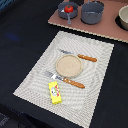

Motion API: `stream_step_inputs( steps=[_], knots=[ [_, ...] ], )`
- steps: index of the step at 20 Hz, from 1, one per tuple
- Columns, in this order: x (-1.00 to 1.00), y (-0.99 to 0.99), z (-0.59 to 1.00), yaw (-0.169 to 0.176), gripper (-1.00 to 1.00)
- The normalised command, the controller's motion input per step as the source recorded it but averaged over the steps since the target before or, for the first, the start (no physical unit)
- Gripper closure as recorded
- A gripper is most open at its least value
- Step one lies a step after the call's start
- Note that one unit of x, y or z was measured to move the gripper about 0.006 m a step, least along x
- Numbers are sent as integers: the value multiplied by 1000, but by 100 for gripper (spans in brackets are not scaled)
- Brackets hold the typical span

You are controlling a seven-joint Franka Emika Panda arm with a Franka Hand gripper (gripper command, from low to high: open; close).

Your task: Interact with the objects in diverse but meaningful ways.

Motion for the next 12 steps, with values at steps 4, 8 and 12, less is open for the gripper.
stream_step_inputs(
  steps=[4, 8, 12],
  knots=[
    [694, 345, 101, 0, 100],
    [670, 287, 54, 0, 100],
    [436, 63, -27, 0, 100]
  ],
)
